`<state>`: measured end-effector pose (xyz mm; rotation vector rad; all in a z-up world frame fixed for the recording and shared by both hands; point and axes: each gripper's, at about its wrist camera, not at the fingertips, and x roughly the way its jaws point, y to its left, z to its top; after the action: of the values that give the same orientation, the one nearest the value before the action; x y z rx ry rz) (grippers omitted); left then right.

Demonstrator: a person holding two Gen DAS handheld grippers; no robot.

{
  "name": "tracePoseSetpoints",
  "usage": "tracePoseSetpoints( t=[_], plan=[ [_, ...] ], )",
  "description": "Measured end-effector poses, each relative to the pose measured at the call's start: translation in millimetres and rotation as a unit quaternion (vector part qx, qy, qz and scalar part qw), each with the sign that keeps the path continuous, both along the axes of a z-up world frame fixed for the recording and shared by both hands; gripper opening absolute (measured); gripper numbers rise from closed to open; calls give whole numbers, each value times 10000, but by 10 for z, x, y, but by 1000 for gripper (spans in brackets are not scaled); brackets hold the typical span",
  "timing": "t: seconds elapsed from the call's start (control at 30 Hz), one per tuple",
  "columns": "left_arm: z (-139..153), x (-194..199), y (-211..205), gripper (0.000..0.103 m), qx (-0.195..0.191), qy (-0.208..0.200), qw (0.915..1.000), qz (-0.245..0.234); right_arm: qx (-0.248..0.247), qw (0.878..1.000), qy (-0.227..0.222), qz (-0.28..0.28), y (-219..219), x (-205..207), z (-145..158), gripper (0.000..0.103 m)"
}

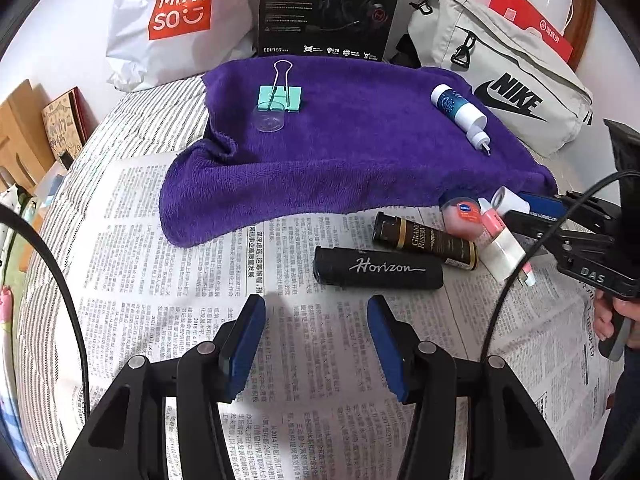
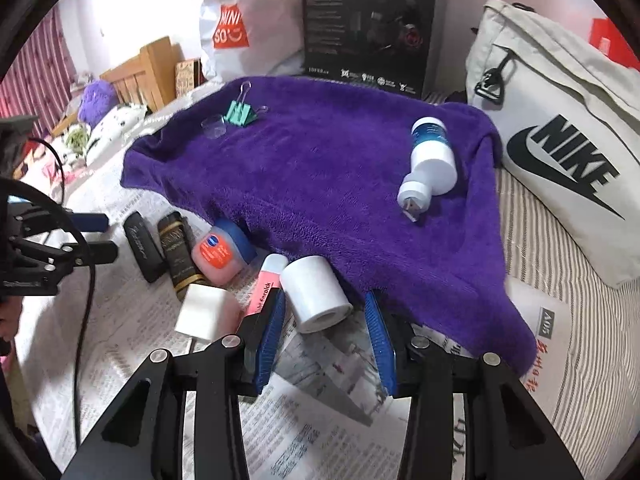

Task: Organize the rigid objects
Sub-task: 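Grasp the white tape roll with the right tool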

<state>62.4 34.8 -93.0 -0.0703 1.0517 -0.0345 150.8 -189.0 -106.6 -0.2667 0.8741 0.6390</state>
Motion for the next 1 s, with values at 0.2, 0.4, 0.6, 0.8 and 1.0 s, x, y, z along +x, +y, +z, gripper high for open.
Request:
tracePoseSetpoints(
  t=[0.2, 0.4, 0.6, 0.8, 1.0],
  plan=[
    [22, -46, 71, 51, -81, -30, 10000, 32, 34, 10000, 42, 21, 74, 1, -37, 30],
    [12, -61, 93, 51, -83, -38, 9999, 52, 104, 9985, 93, -525, -149, -133, 77, 30],
    [4, -49, 100, 51, -159, -31, 9998, 97, -139, 9963, 71, -843, -244, -213, 50, 30],
    [16, -42, 64, 51, -139, 0, 9999, 53, -284, 9958, 110, -865, -208, -222, -50, 30],
    [53, 2, 63, 51, -344, -50, 9993, 111, -78, 9956, 10, -934, -236, -217, -73, 30]
  ],
)
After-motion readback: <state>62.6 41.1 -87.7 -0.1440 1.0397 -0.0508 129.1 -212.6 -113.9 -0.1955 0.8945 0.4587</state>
